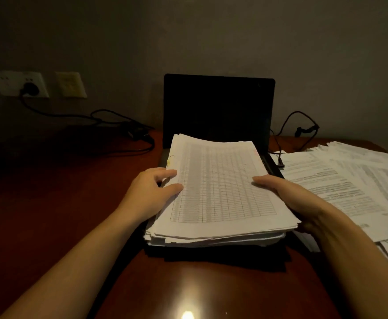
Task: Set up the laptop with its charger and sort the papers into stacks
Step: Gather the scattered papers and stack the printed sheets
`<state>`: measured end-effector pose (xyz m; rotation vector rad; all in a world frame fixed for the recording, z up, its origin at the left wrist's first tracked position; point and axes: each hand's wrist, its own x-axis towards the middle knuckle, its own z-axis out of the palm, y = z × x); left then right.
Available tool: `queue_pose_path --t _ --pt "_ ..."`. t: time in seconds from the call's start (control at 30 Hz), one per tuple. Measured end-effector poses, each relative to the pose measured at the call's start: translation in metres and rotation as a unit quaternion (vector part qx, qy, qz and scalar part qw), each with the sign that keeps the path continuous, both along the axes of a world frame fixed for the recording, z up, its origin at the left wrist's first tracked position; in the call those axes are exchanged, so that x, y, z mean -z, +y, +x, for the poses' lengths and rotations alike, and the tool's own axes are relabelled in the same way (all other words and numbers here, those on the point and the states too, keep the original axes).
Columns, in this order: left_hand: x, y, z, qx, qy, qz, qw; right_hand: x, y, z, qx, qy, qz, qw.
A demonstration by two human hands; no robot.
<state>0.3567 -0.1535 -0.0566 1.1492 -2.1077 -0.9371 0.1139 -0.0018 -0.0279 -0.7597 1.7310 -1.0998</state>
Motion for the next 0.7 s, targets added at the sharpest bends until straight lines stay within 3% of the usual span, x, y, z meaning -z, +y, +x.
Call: queue_pose_path --t 0.1,0.27,0.57,0.7 --pt "-0.003 -0.002 0.003 0.008 0.003 0.008 1.0 0.0 -0.003 0.002 0.02 -0.028 0.007 0.999" --pt "-0.001 -0.009 0.011 0.017 0.023 0.037 0.999 0.002 -0.003 0.016 -0.018 0.073 -0.029 0.997" --pt "-0.009 -0.018 0.016 -0.052 0.126 0.064 0.989 -0.001 -0.008 0.043 -0.009 0.054 -0.144 0.988" --pt "-0.017 -0.033 0.04 -0.026 0.222 0.236 0.946 -0.007 -0.017 0.065 -0.022 0.025 -0.218 0.975"
